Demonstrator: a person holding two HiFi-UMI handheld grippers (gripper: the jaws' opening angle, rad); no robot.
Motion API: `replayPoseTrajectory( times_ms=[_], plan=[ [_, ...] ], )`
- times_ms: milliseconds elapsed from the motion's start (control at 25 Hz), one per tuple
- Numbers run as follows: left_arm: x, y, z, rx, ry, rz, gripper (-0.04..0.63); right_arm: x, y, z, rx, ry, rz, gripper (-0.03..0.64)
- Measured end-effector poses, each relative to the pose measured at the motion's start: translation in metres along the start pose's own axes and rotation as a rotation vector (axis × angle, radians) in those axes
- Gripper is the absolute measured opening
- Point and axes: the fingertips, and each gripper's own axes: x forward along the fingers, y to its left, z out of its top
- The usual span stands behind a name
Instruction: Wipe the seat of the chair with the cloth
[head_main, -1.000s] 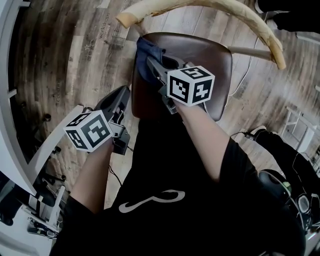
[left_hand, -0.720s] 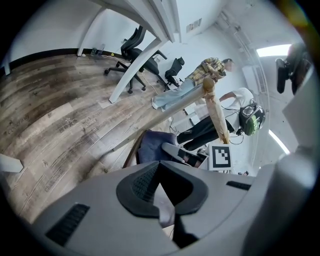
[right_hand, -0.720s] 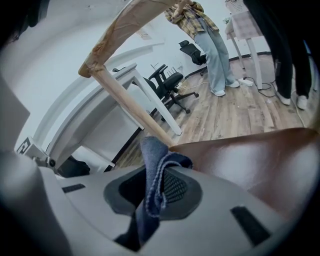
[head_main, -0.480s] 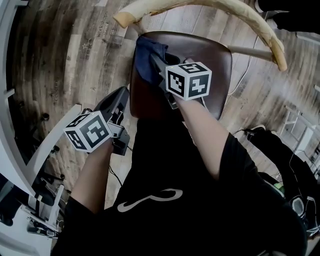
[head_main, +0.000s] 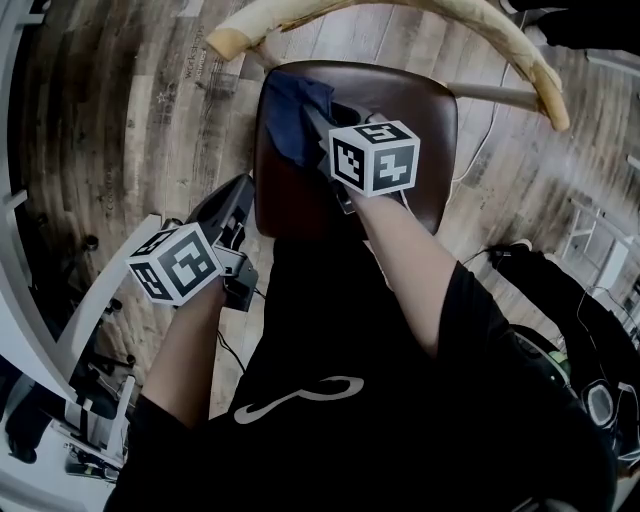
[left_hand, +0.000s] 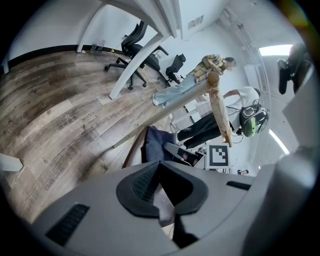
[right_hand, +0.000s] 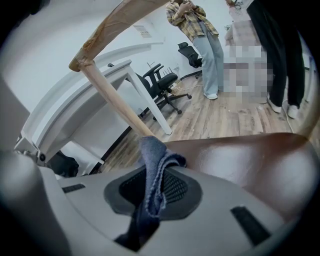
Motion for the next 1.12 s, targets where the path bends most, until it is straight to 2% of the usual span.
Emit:
replayPoseTrajectory(
  times_ms=[560, 1120],
  plan=[
    [0.019, -0.017, -0.005, 0.059, 0.074, -0.025, 0.012, -0.046, -0.068, 0.0, 0.026, -0.05, -0.14, 0.052],
    [0.055, -0.055, -0.028, 0.15, 0.184, -0.078, 0.012, -0.118, -0.144, -0.024, 0.074, -0.108, -0.305, 0.052]
  ],
)
